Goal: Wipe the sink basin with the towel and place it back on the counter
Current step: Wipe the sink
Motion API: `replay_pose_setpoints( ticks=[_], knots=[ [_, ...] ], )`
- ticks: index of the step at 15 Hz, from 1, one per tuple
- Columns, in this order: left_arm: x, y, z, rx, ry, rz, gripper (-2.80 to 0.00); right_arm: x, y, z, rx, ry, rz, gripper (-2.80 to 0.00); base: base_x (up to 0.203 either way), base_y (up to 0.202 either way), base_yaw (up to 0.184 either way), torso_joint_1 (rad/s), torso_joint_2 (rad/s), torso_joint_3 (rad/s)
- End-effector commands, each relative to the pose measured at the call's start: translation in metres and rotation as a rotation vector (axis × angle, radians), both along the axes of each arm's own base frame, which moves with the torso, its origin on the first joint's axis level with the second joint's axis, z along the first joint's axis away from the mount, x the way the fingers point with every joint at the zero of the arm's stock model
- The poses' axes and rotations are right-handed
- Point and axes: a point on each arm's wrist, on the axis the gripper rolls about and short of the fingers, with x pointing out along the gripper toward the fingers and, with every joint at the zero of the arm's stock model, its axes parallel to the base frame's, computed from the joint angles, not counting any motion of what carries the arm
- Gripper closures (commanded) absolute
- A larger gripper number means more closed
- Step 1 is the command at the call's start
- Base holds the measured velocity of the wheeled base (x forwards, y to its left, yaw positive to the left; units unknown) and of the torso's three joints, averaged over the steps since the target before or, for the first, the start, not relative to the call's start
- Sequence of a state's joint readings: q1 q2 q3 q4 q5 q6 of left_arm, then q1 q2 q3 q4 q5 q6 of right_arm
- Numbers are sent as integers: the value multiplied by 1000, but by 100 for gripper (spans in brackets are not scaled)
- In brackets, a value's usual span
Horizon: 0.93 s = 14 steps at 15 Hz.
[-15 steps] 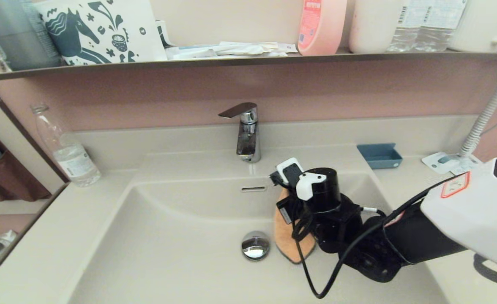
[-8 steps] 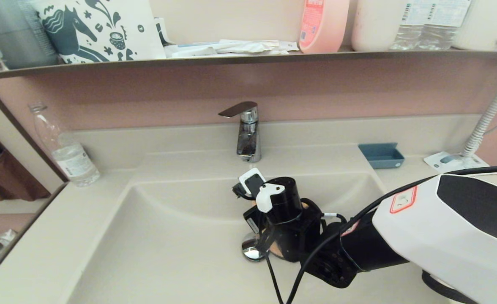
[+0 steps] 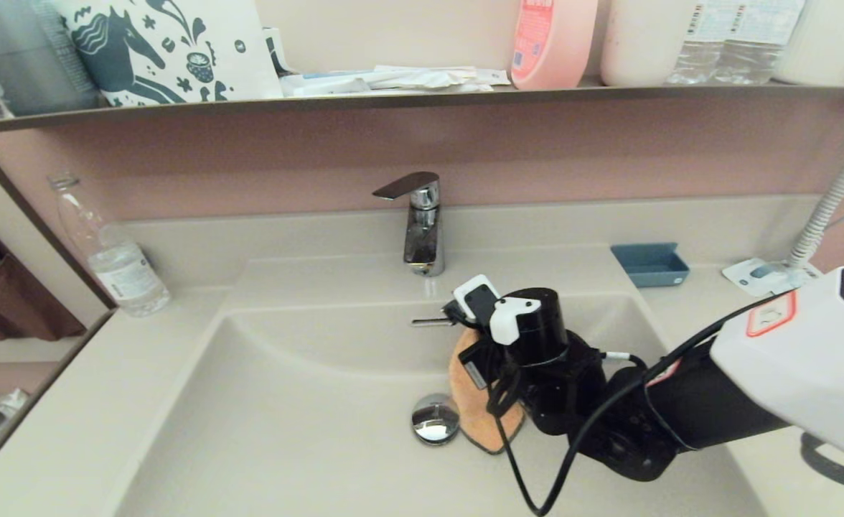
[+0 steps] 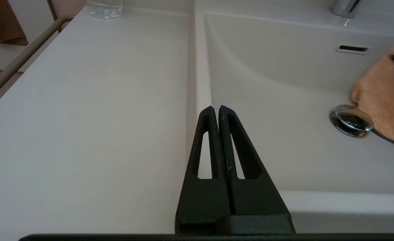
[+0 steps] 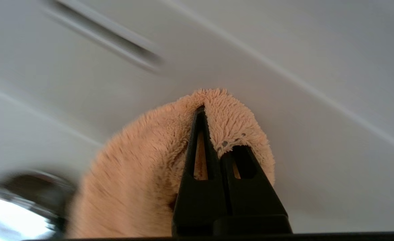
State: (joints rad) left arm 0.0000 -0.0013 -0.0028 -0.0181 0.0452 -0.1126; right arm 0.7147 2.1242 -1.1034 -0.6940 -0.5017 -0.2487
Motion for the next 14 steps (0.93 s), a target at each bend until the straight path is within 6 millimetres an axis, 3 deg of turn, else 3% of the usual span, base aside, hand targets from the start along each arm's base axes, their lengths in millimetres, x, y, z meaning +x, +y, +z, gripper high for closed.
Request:
replay_pose_setpoints(
  ticks=[1,4,8,11,14],
  knots=[
    [0,0,0,-1,1,1,0,-9,-27,18,6,-15,-44,0,0,0,0,0,0,0],
    [0,0,0,-1,1,1,0,-23,-72,29,-6,-4,-117,0,0,0,0,0,0,0],
    [0,0,0,-1,1,1,0,-39,-128,58,-9,-60,-226,0,0,0,0,0,0,0],
    [0,0,0,-1,1,1,0,-60,-154,70,-43,-71,-265,0,0,0,0,0,0,0],
    [0,0,0,-1,1,1,0,-98,-173,78,-131,37,-259,0,0,0,0,0,0,0]
  ],
)
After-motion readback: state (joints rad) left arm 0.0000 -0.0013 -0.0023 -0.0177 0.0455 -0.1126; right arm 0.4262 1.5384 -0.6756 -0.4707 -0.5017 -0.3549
